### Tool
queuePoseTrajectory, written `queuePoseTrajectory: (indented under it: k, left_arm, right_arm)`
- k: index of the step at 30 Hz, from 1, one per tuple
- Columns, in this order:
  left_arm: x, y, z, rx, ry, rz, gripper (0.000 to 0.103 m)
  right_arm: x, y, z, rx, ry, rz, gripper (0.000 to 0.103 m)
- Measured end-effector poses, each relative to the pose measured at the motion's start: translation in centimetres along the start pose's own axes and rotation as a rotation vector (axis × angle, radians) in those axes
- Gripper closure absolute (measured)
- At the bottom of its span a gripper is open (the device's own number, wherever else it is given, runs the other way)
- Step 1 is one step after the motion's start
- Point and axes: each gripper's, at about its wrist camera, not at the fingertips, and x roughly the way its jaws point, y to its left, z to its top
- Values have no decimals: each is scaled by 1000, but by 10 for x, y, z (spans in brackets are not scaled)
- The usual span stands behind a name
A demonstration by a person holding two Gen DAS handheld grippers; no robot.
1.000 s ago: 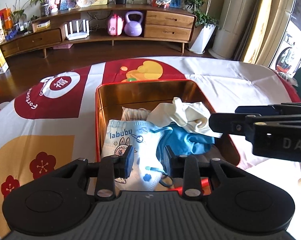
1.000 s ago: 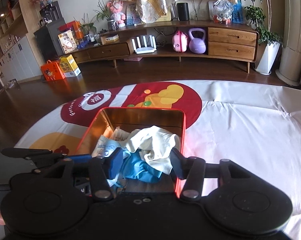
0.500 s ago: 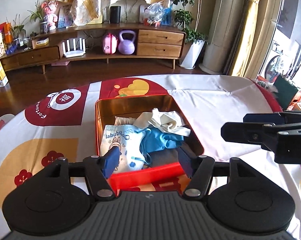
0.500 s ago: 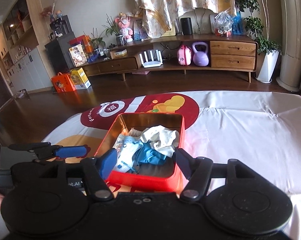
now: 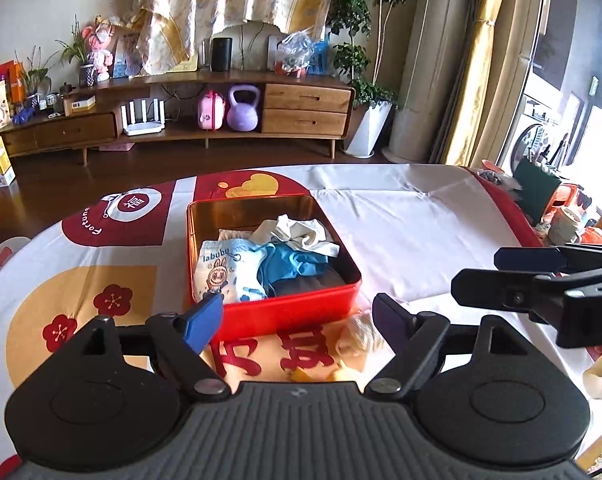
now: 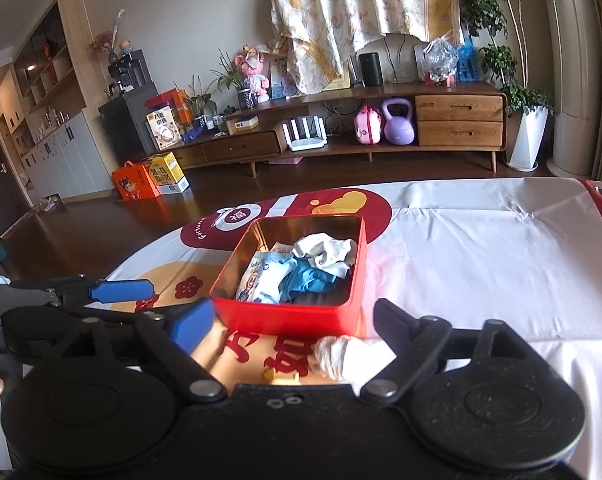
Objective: Organize soft objects
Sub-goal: 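Move both tools back toward the yellow rubber duck and plastic bag, then grasp the clear plastic bag with the left gripper while the right gripper grasps the yellow duck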
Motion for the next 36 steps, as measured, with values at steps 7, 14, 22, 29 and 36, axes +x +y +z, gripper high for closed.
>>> queuePoseTrajectory:
  k: [7, 14, 22, 29, 36]
  left_arm:
    - [-15, -7, -24, -9, -3, -6, 20]
    - [-20, -11, -45, -19, -11, -34, 4]
    - [-14, -12, -67, -52, 2, -54, 2]
    - [-2, -19, -86, -41, 71, -63, 2]
    - [11, -23, -100, -10, 90, -39, 2]
  right_arm:
    - [-14, 2, -29, -33, -4, -2, 2]
    - [-11, 5, -60, -90, 30, -19, 1]
    - [0, 7, -90, -137, 66, -19, 1]
    - [11, 2, -106, -159, 93, -45, 2]
    - [27, -3, -117, -183, 134, -61, 10]
